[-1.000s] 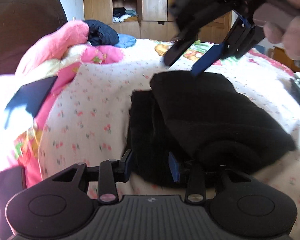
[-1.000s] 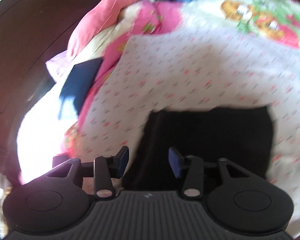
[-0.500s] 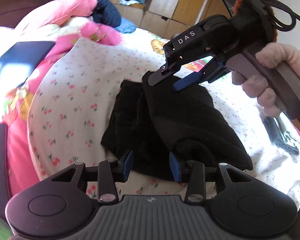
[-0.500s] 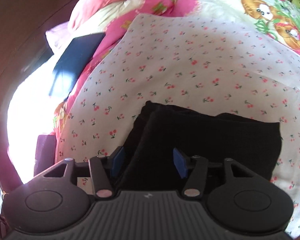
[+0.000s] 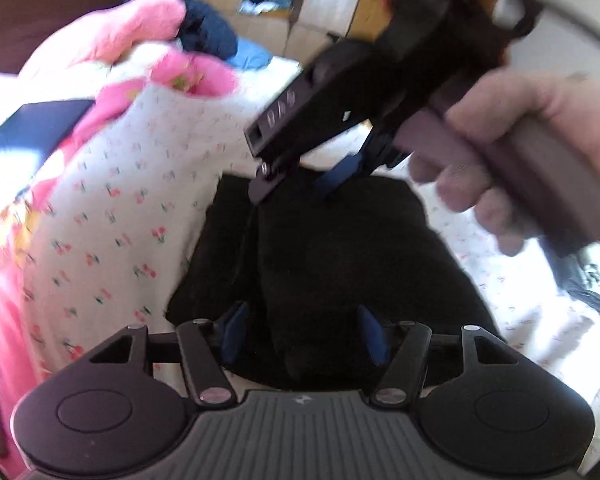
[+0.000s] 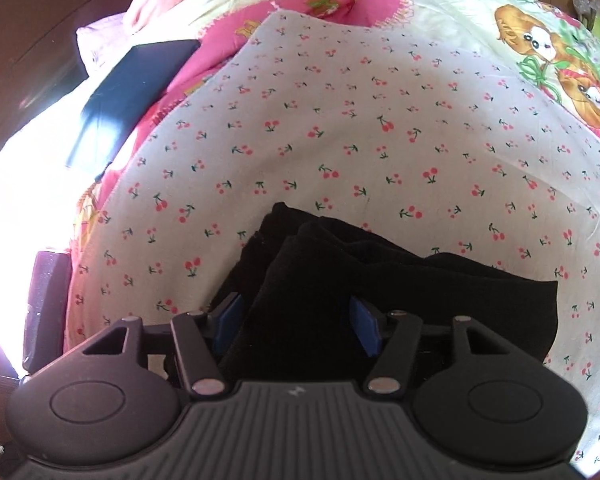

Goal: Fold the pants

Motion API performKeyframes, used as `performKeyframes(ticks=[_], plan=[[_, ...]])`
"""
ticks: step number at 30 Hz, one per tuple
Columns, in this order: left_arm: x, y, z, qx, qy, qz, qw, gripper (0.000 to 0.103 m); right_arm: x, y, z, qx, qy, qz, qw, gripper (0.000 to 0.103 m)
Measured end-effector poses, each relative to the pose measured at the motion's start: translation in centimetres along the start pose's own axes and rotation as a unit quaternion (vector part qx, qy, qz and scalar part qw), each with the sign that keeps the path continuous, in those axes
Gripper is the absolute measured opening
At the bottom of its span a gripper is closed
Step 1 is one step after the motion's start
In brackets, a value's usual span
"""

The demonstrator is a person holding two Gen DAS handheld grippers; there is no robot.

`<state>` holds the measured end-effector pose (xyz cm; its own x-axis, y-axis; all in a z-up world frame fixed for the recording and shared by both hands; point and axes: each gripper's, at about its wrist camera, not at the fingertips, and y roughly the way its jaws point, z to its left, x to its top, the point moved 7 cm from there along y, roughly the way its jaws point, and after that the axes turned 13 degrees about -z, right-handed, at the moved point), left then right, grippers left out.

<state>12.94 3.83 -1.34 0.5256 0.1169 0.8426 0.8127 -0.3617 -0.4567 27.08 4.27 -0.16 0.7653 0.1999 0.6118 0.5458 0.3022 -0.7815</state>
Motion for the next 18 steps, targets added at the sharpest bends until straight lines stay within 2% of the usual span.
performKeyframes(ticks=[4,7,9,10,12,14,15,17,18], plan=[[0.2,0.1,-0.6,0.007,-0.012,-0.008,0.9999,0.068,0.2,-0.8,0.1,0.015,0.004,-0.006,1.0,0.062],[-0.2,0.7,-0.5,0.016,-0.009,-0.002,0.9998,0.055,0.2,-0.3,0.2,0.018,0.009,0.003,1.0,0.065],[-0.1,0.6,-0.5,0.016,-0.007,-0.006,0.9998,0.04,0.0,0.6,0.4,0.009,-0.003,0.013,1.0,0.064],[0.0,0.4,-0.6,0.014,-0.001,-0.01,0.9998,0.039,0.0,0.9,0.3,0.002,-0.007,0.011,1.0,0.063],[0.2,0.1,-1.0,0.012,0.016,-0.019,0.9996,0.036,-0.1,1.2,-0.4,-0.002,-0.004,0.014,1.0,0.051],[0.1,0.0,-1.2,0.011,0.023,-0.024,0.9994,0.036,-0.2,0.9,-1.5,0.015,0.027,0.019,0.999,0.03],[0.1,0.1,-1.1,0.01,0.021,-0.022,0.9995,0.036,-0.3,0.7,-2.0,0.028,0.045,0.023,0.998,0.023],[0.1,0.4,-1.2,0.005,0.019,-0.014,0.9997,0.038,-0.5,-0.1,-2.6,0.039,0.062,0.021,0.997,0.015],[0.0,0.7,-1.3,0.006,0.022,-0.008,0.9997,0.047,-0.6,-0.5,-2.7,0.042,0.063,0.018,0.997,0.015]])
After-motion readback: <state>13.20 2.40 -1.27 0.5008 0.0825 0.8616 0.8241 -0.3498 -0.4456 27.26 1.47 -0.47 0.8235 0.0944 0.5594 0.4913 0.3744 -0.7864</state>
